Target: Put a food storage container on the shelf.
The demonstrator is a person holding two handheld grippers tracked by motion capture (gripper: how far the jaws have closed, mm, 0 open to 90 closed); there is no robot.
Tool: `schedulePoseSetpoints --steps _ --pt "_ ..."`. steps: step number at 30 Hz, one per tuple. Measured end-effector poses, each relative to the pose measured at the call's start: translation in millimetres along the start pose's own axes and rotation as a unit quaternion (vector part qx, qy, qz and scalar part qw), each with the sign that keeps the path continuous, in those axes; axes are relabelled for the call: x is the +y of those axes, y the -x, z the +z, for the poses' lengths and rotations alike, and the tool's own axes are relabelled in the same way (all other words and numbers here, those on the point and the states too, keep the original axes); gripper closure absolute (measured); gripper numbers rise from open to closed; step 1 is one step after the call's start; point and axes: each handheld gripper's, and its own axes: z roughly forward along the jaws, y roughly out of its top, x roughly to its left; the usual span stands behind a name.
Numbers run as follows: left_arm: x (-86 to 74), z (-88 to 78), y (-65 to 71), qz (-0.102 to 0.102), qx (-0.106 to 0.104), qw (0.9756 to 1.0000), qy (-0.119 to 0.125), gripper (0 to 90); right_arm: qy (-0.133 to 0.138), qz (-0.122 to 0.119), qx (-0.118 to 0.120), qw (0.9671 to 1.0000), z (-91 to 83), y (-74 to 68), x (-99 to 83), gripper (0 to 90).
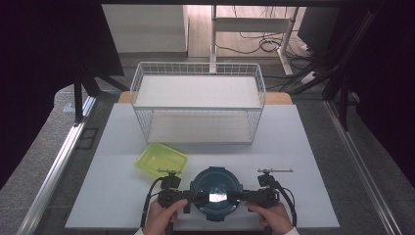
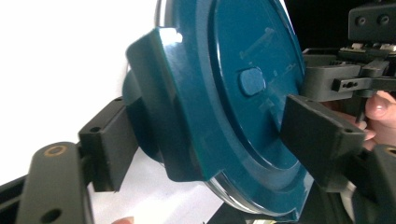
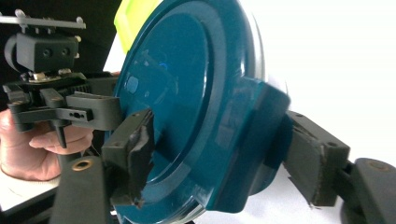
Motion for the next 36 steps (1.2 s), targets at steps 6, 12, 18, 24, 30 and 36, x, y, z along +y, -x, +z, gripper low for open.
schedulePoseSetpoints --steps 6,12,18,24,30,36 --pt "-3.6 -3.9 3.0 -0.005 0.003 0.9999 0.008 25.8 0.007 -0.001 -0.001 1.0000 -3.9 -3.3 -1.1 34.8" --pt "-7.2 -7.7 5.7 -0.006 0.005 0.9998 0.019 29.1 0.013 -0.009 -0.001 0.9999 -8.2 -6.5 -2.6 37.7" --pt "-7.0 -9.6 7.8 0.002 0.005 0.9998 0.019 30.7 0.014 -0.017 -0.003 0.9998 -10.5 -8.7 -2.7 38.8" --pt "-5.8 -11.3 10.8 0.005 0.008 0.9997 0.025 33.1 0.025 -0.017 -0.006 0.9995 -14.0 -10.8 -2.3 40.8" --pt "-3.4 -12.8 12.3 0.016 0.010 0.9994 0.028 34.3 0.031 -0.021 -0.007 0.9993 -16.2 -13.2 -1.9 42.0" --pt "-0.7 -13.0 13.8 0.022 0.012 0.9991 0.033 34.7 0.033 -0.025 -0.006 0.9991 -17.0 -13.0 -0.7 42.3"
